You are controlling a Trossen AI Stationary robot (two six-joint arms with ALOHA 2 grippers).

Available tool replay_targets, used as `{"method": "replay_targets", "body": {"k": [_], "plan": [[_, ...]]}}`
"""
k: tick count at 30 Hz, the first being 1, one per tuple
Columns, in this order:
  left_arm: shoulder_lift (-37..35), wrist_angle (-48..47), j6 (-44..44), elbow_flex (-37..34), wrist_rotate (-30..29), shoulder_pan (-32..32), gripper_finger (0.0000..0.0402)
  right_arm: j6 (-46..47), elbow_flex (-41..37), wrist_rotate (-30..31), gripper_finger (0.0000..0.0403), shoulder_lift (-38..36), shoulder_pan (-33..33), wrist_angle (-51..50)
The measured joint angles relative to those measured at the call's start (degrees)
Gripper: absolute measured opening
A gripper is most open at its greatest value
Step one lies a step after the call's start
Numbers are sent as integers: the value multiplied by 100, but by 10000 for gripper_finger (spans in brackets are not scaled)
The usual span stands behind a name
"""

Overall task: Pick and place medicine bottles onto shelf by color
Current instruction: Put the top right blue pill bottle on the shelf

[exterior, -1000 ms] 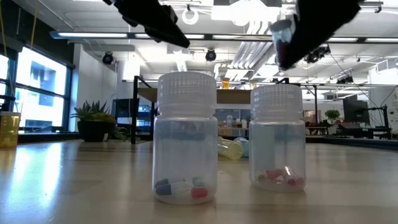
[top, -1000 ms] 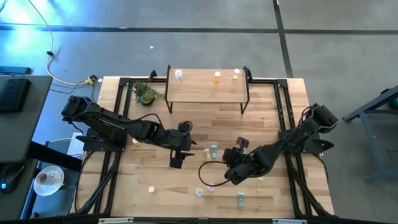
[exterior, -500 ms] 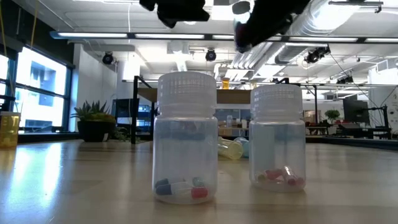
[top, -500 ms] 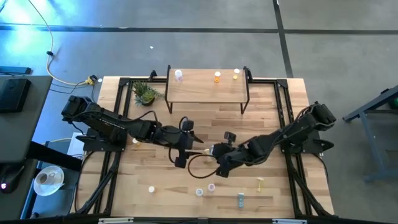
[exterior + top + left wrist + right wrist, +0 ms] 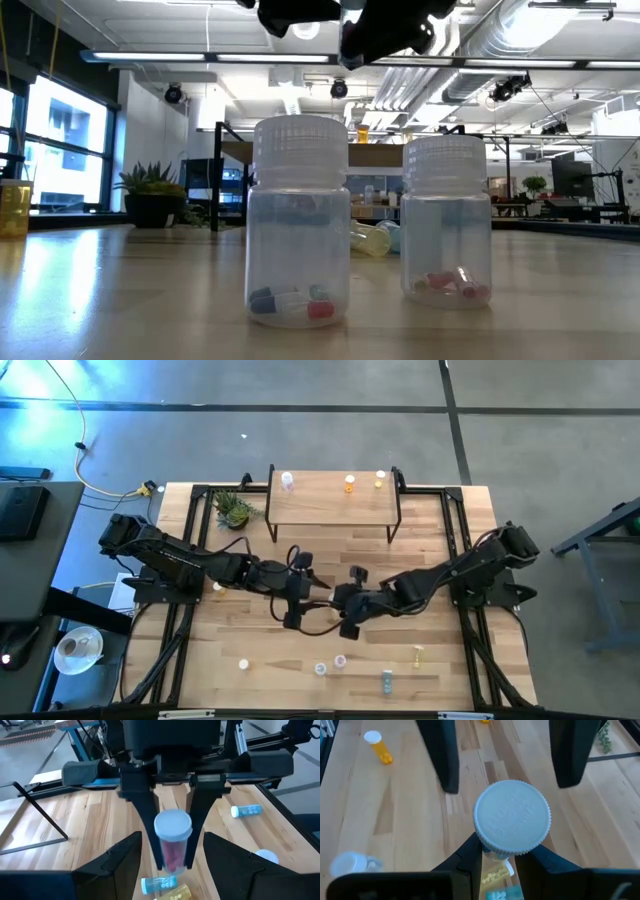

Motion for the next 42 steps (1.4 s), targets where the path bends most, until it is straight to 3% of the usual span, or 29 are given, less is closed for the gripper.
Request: {"method": "replay_targets", "body": {"k": [17,31,42], "plan": [[0,273,-207,0,-39,-1,201,-182,0,40,80,0,-43,610],[0,287,-358,0,-44,0,111,-192,0,38,80,0,-116,608],[0,285,-399,0,-39,0,116,-194,0,38,92,0,-116,594]]}}
